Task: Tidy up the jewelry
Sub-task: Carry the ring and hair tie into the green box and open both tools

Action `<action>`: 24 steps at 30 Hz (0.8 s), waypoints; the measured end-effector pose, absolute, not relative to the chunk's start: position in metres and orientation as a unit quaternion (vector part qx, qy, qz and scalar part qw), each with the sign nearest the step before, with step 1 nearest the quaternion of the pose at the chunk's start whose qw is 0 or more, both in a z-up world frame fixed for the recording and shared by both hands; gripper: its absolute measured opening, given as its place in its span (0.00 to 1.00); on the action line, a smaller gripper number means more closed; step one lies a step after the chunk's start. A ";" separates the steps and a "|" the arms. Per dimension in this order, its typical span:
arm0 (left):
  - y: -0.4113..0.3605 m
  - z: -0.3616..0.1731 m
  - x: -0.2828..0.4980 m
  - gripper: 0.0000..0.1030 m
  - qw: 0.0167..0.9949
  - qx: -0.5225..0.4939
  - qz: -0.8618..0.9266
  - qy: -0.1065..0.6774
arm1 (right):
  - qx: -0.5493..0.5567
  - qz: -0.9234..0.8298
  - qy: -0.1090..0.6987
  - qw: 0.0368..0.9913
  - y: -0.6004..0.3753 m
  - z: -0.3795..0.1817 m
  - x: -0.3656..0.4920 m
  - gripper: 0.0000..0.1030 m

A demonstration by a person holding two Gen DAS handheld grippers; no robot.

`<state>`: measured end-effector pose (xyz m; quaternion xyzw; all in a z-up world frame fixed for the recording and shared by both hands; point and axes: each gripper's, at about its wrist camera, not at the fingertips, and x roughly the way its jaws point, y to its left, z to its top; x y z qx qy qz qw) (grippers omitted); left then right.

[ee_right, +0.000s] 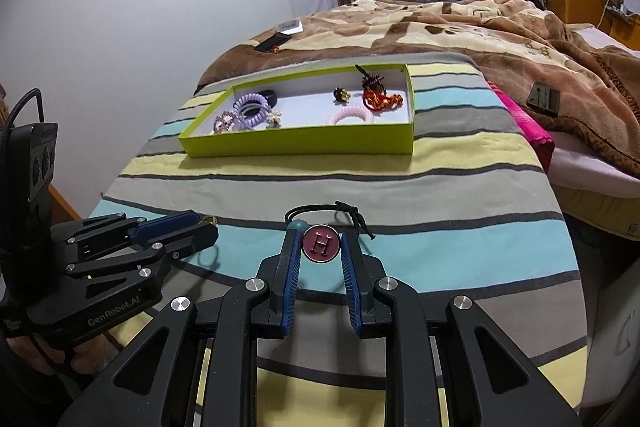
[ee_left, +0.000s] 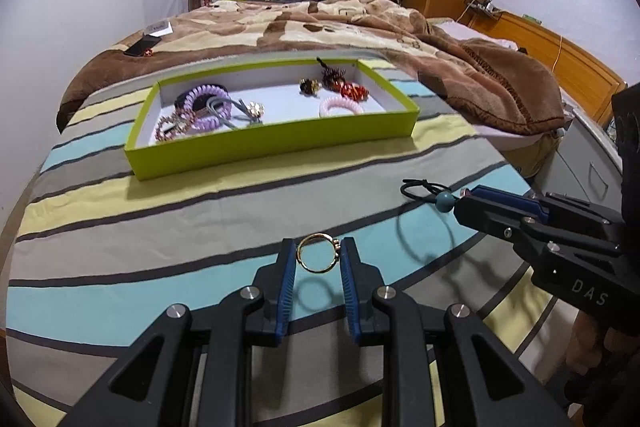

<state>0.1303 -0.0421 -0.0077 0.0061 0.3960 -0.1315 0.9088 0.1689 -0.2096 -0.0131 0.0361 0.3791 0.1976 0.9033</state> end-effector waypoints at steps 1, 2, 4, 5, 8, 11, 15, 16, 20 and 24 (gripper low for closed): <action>-0.041 -0.006 0.130 0.23 0.910 0.004 -0.131 0.393 | 0.036 0.198 0.377 0.904 -0.209 -0.011 0.168 0.21; -0.039 -0.003 0.130 0.23 0.911 0.003 -0.131 0.390 | 0.036 0.198 0.376 0.905 -0.209 -0.011 0.168 0.21; -0.037 0.001 0.130 0.23 0.913 0.001 -0.130 0.386 | 0.034 0.199 0.372 0.906 -0.207 -0.007 0.168 0.21; -0.036 0.002 0.130 0.23 0.914 0.000 -0.131 0.384 | 0.033 0.200 0.370 0.907 -0.207 -0.006 0.168 0.21; -0.033 0.008 0.130 0.23 0.917 0.000 -0.131 0.376 | 0.031 0.200 0.363 0.910 -0.206 0.000 0.167 0.21; -0.030 0.014 0.131 0.23 0.921 0.002 -0.131 0.367 | 0.026 0.201 0.353 0.914 -0.206 0.008 0.170 0.21; -0.026 0.023 0.136 0.23 0.926 0.007 -0.128 0.354 | 0.020 0.200 0.341 0.918 -0.205 0.019 0.176 0.21; -0.024 0.026 0.137 0.23 0.928 0.007 -0.127 0.351 | 0.018 0.200 0.337 0.920 -0.205 0.021 0.179 0.21; -0.018 0.035 0.149 0.23 0.932 0.008 -0.124 0.341 | 0.017 0.200 0.329 0.923 -0.205 0.028 0.190 0.21; -0.016 0.041 0.163 0.23 0.934 0.009 -0.123 0.335 | 0.019 0.201 0.326 0.923 -0.205 0.031 0.203 0.21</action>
